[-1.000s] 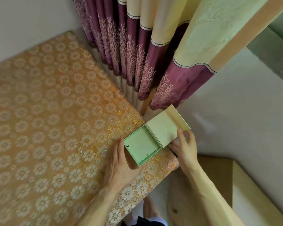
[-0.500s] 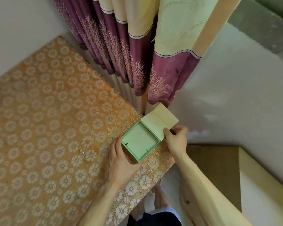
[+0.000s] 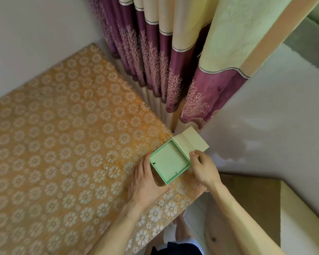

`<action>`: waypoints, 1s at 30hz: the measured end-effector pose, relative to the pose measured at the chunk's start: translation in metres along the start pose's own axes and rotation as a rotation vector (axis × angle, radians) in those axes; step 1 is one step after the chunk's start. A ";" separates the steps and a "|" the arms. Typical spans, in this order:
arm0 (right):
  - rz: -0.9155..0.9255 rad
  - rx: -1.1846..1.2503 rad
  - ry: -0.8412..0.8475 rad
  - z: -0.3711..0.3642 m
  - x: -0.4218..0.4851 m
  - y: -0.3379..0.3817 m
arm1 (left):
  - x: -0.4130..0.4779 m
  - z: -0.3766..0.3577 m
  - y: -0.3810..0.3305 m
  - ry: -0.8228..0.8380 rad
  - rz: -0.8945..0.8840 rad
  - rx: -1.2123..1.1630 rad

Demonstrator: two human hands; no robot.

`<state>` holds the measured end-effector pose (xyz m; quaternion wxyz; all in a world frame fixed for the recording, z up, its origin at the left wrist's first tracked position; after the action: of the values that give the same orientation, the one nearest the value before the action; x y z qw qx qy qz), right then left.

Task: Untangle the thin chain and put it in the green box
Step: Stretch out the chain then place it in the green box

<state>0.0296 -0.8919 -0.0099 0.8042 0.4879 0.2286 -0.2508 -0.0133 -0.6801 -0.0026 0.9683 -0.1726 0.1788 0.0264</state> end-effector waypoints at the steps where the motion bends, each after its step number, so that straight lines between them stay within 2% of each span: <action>1: 0.028 -0.032 -0.042 0.003 -0.003 0.003 | 0.000 0.002 0.001 0.015 -0.010 0.002; 5: 0.299 -0.150 -0.150 0.004 -0.030 0.030 | -0.016 0.003 0.024 -0.034 -0.061 0.000; 8: 0.499 -0.162 -0.077 -0.015 -0.054 0.055 | -0.039 -0.002 0.070 -0.150 0.096 -0.022; 11: 0.671 -0.260 0.034 -0.046 -0.068 0.077 | -0.056 -0.002 0.120 -0.245 0.262 0.108; 15: 0.863 -0.550 0.125 -0.097 -0.059 0.087 | -0.063 -0.016 0.172 -0.174 0.392 0.217; 20: 0.976 -0.891 0.126 -0.147 -0.045 0.090 | -0.065 -0.038 0.185 -0.155 0.410 0.258; 23: 0.920 -1.061 0.169 -0.166 -0.034 0.085 | -0.064 -0.041 0.186 -0.158 0.425 0.265; 30: 0.863 -1.094 0.210 -0.176 -0.028 0.085 | -0.067 -0.042 0.187 -0.171 0.416 0.217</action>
<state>0.0395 -0.6948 -0.0100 0.9355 0.0823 0.1845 0.2900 -0.1114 -0.5181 -0.0763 0.9664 -0.0245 0.1298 0.2203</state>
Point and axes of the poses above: each hand's wrist, its own x-axis towards the middle knuckle, its own z-axis out of the back of the hand, y = z × x, the point moved 3 cm from there along x, towards the middle knuckle, and after that the axes turned 12 degrees about x, right-handed, at the moved point
